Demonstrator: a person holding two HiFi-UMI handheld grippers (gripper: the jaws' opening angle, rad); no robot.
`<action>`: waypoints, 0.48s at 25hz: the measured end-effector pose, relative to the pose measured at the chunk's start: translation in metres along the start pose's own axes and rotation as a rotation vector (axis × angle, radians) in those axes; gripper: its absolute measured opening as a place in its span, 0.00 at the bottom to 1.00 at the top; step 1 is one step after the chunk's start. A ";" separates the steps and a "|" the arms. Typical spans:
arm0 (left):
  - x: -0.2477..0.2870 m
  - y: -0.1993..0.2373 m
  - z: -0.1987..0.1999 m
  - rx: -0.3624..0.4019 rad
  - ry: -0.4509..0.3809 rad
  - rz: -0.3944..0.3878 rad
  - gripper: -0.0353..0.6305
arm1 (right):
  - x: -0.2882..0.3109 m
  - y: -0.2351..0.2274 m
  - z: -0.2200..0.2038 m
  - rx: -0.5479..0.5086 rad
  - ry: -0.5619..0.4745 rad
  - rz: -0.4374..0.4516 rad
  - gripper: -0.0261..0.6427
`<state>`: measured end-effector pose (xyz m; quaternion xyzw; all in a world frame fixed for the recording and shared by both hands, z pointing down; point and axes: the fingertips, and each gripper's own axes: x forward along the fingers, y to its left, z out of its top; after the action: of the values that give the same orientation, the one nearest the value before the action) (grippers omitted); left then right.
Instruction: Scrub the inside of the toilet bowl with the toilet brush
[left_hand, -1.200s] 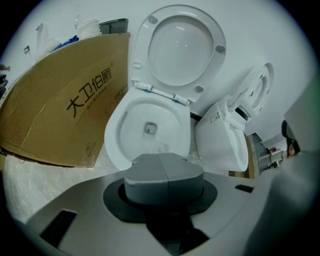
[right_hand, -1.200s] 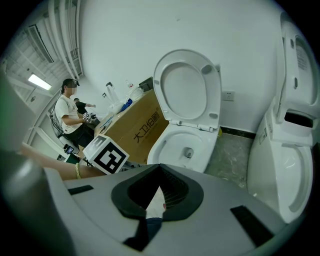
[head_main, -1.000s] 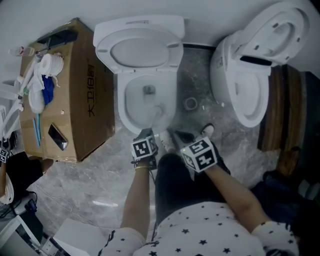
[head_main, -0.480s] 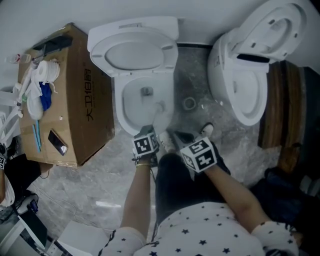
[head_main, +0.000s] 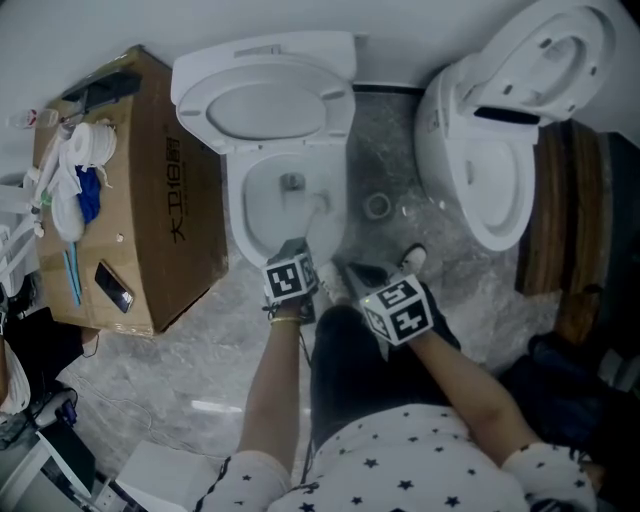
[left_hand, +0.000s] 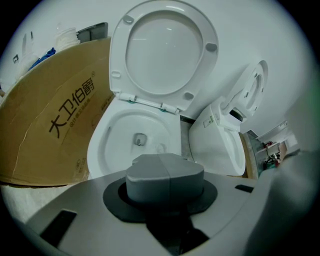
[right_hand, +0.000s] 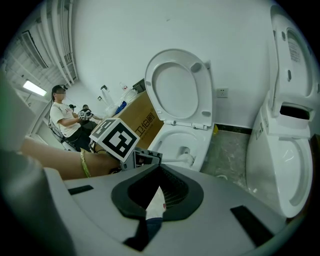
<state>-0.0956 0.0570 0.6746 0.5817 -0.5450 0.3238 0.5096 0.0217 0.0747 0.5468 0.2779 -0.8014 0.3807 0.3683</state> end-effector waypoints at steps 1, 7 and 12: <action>0.001 0.000 0.003 0.003 0.000 0.001 0.27 | 0.000 -0.001 0.000 0.000 0.001 0.000 0.05; 0.007 -0.003 0.024 0.023 -0.010 -0.001 0.27 | 0.002 -0.008 0.004 0.004 0.000 -0.005 0.05; 0.014 -0.005 0.040 0.033 -0.015 -0.010 0.27 | 0.003 -0.013 0.007 0.013 0.006 -0.009 0.05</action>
<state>-0.0954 0.0143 0.6758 0.5952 -0.5405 0.3261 0.4973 0.0272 0.0612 0.5512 0.2828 -0.7965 0.3849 0.3709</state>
